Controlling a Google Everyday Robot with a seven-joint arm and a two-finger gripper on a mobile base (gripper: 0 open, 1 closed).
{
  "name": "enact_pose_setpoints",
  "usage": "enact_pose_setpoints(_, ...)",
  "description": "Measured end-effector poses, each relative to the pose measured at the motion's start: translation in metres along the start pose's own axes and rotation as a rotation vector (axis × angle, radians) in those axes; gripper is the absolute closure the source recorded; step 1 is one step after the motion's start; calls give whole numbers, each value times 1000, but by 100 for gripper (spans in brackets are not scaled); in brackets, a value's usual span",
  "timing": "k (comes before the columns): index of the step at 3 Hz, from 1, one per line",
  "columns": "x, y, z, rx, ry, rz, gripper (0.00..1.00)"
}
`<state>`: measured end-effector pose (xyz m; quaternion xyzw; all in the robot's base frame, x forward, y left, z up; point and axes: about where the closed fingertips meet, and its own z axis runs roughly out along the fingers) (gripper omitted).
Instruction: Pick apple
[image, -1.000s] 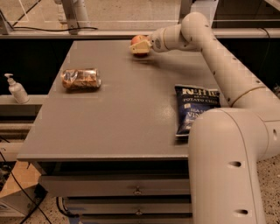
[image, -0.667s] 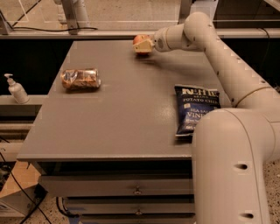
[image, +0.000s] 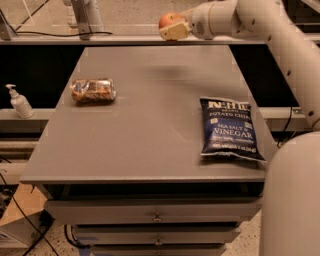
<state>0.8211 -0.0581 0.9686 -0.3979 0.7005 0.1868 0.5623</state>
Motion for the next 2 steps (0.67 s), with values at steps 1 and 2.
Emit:
enact_pose_setpoints(1,-76,13,-56,2,-83,-153,100)
enact_pose_setpoints(2,-80,16,-56,-1,-86,-167,100)
